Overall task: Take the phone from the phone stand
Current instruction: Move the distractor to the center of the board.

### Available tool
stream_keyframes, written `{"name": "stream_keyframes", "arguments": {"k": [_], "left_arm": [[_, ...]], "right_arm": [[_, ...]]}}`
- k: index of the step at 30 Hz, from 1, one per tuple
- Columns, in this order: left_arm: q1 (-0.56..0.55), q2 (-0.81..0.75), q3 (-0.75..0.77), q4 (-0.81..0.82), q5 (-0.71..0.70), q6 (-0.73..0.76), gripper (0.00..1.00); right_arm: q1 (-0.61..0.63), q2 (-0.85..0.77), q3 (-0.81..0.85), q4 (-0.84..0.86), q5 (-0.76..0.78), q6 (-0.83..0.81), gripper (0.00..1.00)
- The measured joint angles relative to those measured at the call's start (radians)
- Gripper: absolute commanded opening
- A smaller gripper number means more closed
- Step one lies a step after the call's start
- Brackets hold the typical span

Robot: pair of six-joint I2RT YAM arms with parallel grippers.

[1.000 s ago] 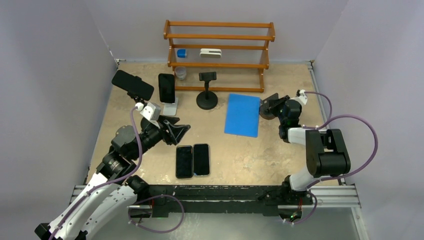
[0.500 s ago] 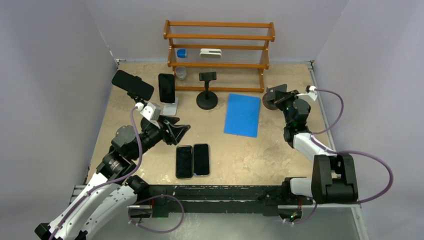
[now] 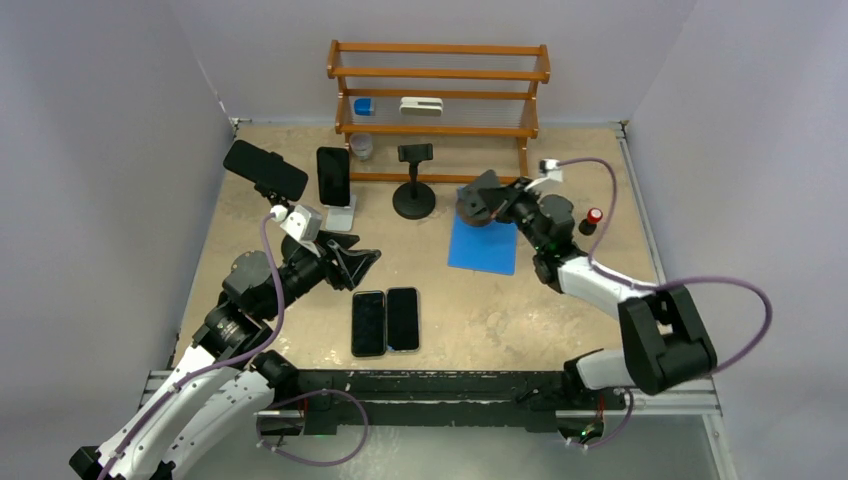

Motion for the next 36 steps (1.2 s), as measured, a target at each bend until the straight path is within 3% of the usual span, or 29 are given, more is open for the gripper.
{"name": "stream_keyframes", "arguments": {"k": [11, 20, 36], "left_arm": [[0.0, -0.001, 0.0, 0.0, 0.0, 0.0, 0.56], [0.0, 0.0, 0.0, 0.0, 0.0, 0.0, 0.56], [0.0, 0.008, 0.0, 0.0, -0.001, 0.0, 0.56]], "right_arm": [[0.151, 0.346, 0.145, 0.159, -0.205, 0.002, 0.0], [0.173, 0.515, 0.183, 0.304, -0.273, 0.057, 0.0], [0.126, 0.486, 0.167, 0.207, -0.111, -0.01, 0.0]]}}
